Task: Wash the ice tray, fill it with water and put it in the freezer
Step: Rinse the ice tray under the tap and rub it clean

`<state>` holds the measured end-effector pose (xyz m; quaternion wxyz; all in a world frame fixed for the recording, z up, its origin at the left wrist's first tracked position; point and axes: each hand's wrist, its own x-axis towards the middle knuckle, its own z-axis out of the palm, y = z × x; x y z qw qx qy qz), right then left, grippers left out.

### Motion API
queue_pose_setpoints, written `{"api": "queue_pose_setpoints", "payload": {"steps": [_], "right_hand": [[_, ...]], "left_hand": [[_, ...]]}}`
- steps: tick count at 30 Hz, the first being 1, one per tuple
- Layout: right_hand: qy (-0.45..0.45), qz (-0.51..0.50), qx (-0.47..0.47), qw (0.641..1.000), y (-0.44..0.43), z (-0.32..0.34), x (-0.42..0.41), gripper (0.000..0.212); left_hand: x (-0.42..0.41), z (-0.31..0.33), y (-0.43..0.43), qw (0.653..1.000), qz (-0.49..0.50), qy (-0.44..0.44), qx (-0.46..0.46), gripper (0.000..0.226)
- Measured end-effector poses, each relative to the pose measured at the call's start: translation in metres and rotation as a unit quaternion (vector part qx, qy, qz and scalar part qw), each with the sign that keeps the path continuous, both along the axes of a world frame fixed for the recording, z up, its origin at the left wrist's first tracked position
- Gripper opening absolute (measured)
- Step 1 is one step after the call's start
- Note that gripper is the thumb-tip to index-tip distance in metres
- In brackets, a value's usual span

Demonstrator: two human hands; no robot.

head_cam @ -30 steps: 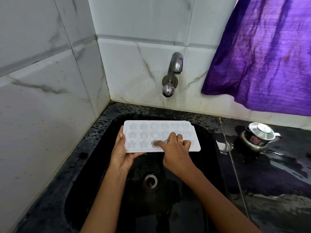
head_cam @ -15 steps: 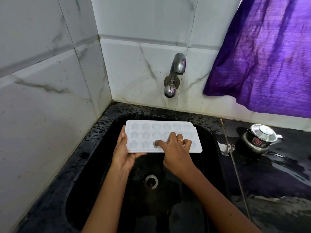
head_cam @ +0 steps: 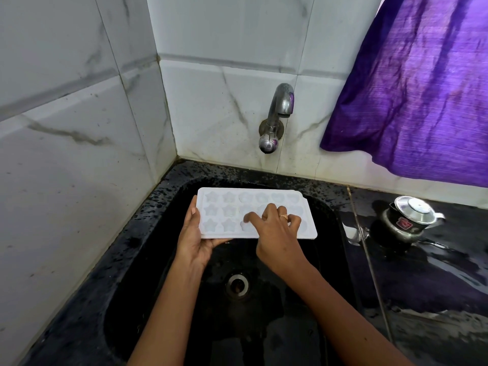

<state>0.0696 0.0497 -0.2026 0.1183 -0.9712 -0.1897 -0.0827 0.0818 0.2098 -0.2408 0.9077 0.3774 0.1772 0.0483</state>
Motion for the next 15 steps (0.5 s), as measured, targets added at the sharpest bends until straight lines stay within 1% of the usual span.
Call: {"api": "queue_pose_setpoints", "payload": {"steps": [2, 5, 10, 15], "right_hand": [[-0.006, 0.023, 0.003, 1.0, 0.006, 0.002, 0.0, 0.069], [0.012, 0.068, -0.012, 0.998, 0.014, 0.003, 0.003, 0.068], [0.046, 0.078, -0.029, 0.995, 0.019, -0.001, 0.008, 0.058], [0.044, 0.082, -0.029, 0.995, 0.019, -0.002, 0.01, 0.06]], "left_hand": [[0.0, 0.0, -0.001, 1.0, 0.003, 0.0, 0.007, 0.032], [-0.001, 0.0, -0.002, 1.0, 0.013, 0.005, 0.0, 0.033], [-0.002, 0.002, -0.005, 1.0, 0.008, 0.005, -0.011, 0.035], [-0.002, 0.002, -0.004, 1.0, 0.006, 0.013, -0.008, 0.034]]}}
